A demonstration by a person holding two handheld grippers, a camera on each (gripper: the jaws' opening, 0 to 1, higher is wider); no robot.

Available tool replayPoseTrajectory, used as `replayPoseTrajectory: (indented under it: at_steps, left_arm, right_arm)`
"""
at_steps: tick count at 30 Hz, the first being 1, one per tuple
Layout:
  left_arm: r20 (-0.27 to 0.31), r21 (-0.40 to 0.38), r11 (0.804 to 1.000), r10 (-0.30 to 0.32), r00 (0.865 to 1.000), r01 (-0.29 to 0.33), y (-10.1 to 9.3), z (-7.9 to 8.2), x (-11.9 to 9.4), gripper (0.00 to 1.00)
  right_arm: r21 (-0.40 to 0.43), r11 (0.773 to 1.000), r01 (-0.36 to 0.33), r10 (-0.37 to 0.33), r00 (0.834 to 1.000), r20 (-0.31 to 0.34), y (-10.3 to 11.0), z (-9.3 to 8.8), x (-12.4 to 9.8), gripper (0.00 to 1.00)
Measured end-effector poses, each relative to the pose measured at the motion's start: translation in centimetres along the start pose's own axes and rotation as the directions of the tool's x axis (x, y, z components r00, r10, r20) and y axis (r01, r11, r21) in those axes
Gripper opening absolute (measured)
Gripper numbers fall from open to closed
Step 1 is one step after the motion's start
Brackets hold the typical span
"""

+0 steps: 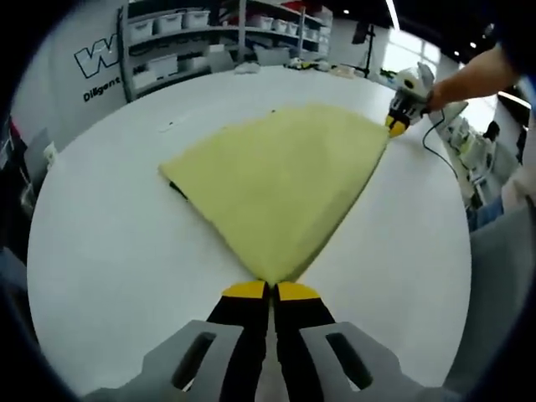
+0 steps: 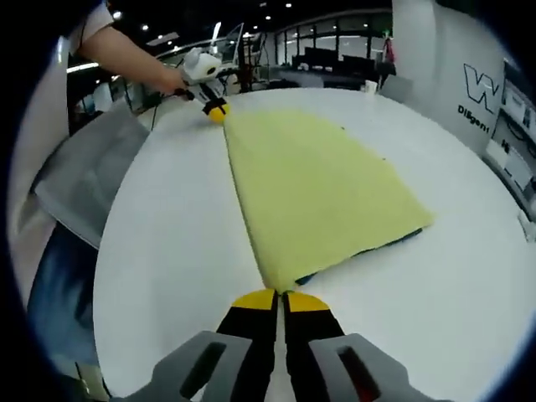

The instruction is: Fold the garment on the visible template until the final outline fits inside the template.

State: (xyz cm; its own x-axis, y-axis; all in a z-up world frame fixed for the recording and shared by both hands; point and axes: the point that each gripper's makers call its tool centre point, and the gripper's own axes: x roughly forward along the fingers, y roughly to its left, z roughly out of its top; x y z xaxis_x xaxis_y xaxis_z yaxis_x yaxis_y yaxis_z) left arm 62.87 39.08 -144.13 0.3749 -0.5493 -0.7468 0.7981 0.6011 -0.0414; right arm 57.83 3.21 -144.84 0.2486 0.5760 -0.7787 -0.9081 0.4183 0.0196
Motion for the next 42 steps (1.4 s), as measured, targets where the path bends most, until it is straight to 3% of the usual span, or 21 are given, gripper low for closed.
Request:
replayPoseTrajectory:
  at_steps: [1,2,3,4,5,7,9,11,13,19,26,34,35,39,42]
  left_arm:
    - [-0.002,0.001,1.0,0.001,1.0,-0.001,0.0,0.0,0.0,0.01]
    - [0.001,-0.001,1.0,0.0,1.0,0.0,-0.1,0.0,-0.1,0.01]
    - [0.002,-0.005,1.0,-0.001,1.0,0.001,-0.2,0.0,-0.2,0.01]
    - [0.003,-0.004,1.0,-0.002,1.0,0.002,-0.3,0.1,-0.2,0.01]
    - [0.004,-0.005,1.0,-0.003,1.0,0.003,-0.4,0.1,-0.1,0.02]
    - [0.004,-0.005,1.0,-0.003,1.0,0.003,-0.4,0.0,-0.1,0.02]
    - [0.003,-0.007,1.0,-0.003,1.0,0.003,-0.6,0.1,0.0,0.02]
    - [0.002,-0.012,1.0,-0.002,1.0,0.002,-0.6,0.0,-0.1,0.02]
    - [0.001,-0.016,1.0,-0.002,1.0,0.002,-0.7,0.0,-0.1,0.02]
    - [0.003,-0.024,1.0,0.013,1.0,-0.013,-0.5,-0.7,-0.6,0.01]
    - [0.007,-0.028,0.999,0.024,1.0,-0.024,-0.4,-0.7,-0.5,0.01]
    - [-0.01,-0.047,0.999,-0.01,1.0,0.009,-1.7,-1.3,-0.8,0.02]
    - [-0.012,-0.049,0.999,-0.006,1.0,0.006,-1.7,-1.4,-0.8,0.04]
    - [-0.025,-0.084,0.996,0.018,1.0,-0.02,-1.3,-2.2,-1.5,0.05]
    - [-0.003,-0.092,0.994,0.064,0.998,-0.064,-0.8,-2.2,-2.5,0.09]
  right_arm:
    - [-0.008,1.0,0.004,-0.004,1.0,0.03,0.0,0.3,-0.1,0.0]
    - [0.022,1.0,0.005,-0.005,1.0,0.005,0.0,0.0,-0.3,0.0]
    - [0.023,1.0,0.01,-0.011,1.0,0.02,-0.1,0.2,-0.4,0.0]
    - [0.075,0.997,0.013,-0.018,0.998,0.061,0.0,0.9,-0.5,0.0]
    - [0.122,0.993,0.001,-0.013,0.995,0.103,0.1,1.8,-0.6,0.06]
    - [0.163,0.987,-0.009,-0.011,0.993,0.118,0.3,2.3,-0.4,0.17]
    - [0.155,0.988,-0.002,-0.015,0.994,0.112,0.3,2.6,0.1,0.16]
    - [0.173,0.985,0.012,-0.026,0.996,0.082,0.1,2.3,0.8,0.07]
    - [0.183,0.983,0.0,-0.018,0.995,0.095,0.3,2.4,1.1,0.0]
    - [0.161,0.986,0.035,-0.048,0.996,0.079,-0.1,1.1,0.5,0.0]
    - [0.098,0.993,0.065,-0.069,0.997,0.037,-0.2,0.7,0.4,0.0]
    - [0.119,0.992,0.043,-0.045,0.999,0.012,1.1,0.7,0.1,0.0]
    - [0.16,0.986,0.047,-0.05,0.999,0.014,1.1,0.7,-0.2,0.0]
    - [0.194,0.977,0.085,-0.091,0.996,0.025,0.6,0.5,-1.1,0.03]
    - [0.183,0.973,0.143,-0.152,0.988,0.038,0.0,1.1,-2.1,0.04]
